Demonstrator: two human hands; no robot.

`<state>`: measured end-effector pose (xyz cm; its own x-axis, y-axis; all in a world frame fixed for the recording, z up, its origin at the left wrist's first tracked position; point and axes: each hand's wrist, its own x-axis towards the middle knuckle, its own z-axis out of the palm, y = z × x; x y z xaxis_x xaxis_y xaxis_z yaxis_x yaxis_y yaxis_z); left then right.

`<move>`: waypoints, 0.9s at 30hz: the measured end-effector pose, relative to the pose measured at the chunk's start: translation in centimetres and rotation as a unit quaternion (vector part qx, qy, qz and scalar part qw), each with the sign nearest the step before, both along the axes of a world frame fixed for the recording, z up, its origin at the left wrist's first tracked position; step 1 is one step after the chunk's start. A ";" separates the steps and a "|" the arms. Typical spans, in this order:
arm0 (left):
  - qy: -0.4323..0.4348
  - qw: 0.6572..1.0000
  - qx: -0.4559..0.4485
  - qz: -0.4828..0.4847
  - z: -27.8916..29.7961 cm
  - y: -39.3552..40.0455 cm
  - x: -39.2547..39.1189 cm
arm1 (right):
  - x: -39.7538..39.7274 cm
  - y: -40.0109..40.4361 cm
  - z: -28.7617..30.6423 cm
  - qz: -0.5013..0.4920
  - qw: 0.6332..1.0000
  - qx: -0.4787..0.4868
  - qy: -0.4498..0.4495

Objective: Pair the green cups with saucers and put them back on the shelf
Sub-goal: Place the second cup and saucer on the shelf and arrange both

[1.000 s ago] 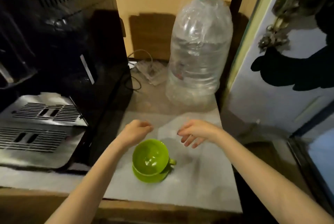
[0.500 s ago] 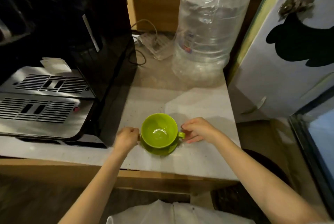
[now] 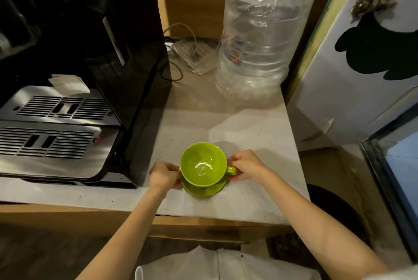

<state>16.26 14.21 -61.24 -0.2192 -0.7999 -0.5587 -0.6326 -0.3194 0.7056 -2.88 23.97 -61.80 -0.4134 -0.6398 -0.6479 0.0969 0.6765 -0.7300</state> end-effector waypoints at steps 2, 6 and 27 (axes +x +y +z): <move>0.022 1.000 0.012 0.009 0.0 0.0 0.0 | -0.2 0.0 -0.1 0.004 1.000 -0.004 0.029; 0.073 0.997 0.009 0.006 1.3 -0.1 -0.7 | -1.2 0.1 0.8 0.001 0.999 -0.023 0.029; 0.341 0.935 0.002 -0.094 26.0 -5.7 -9.9 | -10.8 -0.9 25.1 0.009 0.935 -0.353 -0.021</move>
